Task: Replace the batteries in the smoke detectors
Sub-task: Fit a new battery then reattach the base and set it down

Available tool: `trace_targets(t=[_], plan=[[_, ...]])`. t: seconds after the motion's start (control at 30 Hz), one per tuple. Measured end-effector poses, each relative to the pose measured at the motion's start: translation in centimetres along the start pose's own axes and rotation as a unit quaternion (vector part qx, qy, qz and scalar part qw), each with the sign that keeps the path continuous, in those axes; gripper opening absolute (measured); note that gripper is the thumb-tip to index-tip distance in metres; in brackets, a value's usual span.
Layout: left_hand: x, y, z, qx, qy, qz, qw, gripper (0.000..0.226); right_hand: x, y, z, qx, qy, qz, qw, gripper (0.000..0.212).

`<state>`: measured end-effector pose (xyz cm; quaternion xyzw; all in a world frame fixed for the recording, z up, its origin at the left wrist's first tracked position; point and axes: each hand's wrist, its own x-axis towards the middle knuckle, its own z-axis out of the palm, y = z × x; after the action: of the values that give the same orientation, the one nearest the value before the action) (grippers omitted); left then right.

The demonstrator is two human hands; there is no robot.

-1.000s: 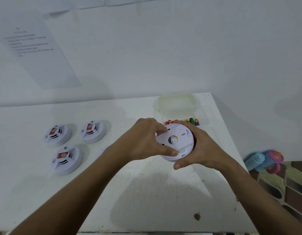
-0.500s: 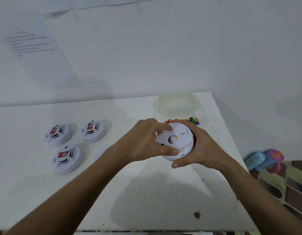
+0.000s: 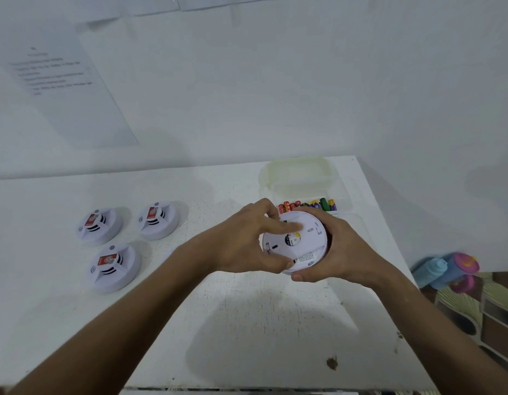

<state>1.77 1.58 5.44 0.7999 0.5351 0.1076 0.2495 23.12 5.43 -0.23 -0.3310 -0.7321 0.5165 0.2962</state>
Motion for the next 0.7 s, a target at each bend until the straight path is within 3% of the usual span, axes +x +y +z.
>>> trace_targets(t=[0.13, 0.2, 0.4, 0.7], plan=[[-0.12, -0.17, 0.08, -0.038, 0.101, -0.024, 0.994, 0.07, 0.06, -0.3, -0.72, -0.004, 0.022, -0.006, 1.0, 0.095], [-0.12, -0.01, 0.17, -0.051, 0.116, -0.024, 0.992, 0.066, -0.01, -0.31, -1.02, -0.008, 0.025, -0.007, 1.0, 0.095], [-0.03, 0.02, 0.37, -0.093, 0.095, -0.041, 0.99, 0.07, 0.03, -0.61, -0.97, -0.021, 0.035, -0.008, 0.999, 0.094], [-0.21, -0.39, 0.09, -0.099, 0.056, -0.013, 0.993, 0.056, 0.08, -0.88, -0.37, -0.001, -0.001, -0.005, 1.0, 0.094]])
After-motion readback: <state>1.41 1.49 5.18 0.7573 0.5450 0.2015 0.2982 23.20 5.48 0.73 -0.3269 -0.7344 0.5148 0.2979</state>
